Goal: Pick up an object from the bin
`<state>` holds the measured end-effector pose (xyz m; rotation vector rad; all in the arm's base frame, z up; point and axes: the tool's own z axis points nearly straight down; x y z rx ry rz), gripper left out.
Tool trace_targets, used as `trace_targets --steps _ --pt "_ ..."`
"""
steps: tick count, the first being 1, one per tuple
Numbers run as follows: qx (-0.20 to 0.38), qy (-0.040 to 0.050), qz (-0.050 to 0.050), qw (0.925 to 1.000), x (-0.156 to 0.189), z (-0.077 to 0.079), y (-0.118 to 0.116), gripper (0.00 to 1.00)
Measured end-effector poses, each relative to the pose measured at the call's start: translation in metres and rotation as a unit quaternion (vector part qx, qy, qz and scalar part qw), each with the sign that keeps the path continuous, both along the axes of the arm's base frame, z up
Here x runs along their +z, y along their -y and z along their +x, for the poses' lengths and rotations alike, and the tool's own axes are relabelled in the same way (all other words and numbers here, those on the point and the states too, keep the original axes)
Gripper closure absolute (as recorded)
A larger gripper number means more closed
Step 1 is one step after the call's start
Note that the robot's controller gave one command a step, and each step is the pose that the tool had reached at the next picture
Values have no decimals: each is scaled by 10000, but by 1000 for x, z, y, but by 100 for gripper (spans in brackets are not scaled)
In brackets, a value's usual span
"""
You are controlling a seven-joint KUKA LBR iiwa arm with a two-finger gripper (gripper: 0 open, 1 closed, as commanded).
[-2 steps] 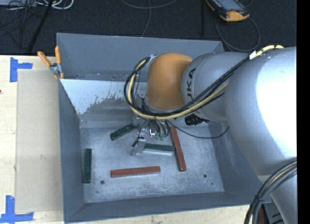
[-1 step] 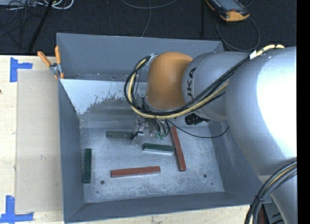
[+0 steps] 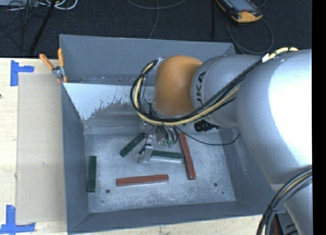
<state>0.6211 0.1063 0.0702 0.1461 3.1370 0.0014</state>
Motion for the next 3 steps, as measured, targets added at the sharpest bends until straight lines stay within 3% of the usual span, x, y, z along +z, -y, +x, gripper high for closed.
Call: trace_targets --steps 1,2,3 --pt "-3 5 2 10000 1 0 0 100" --pt "-112 14 6 9999 2 -26 30 100" --pt "1442 38 -5 9895 140 -10 26 100"
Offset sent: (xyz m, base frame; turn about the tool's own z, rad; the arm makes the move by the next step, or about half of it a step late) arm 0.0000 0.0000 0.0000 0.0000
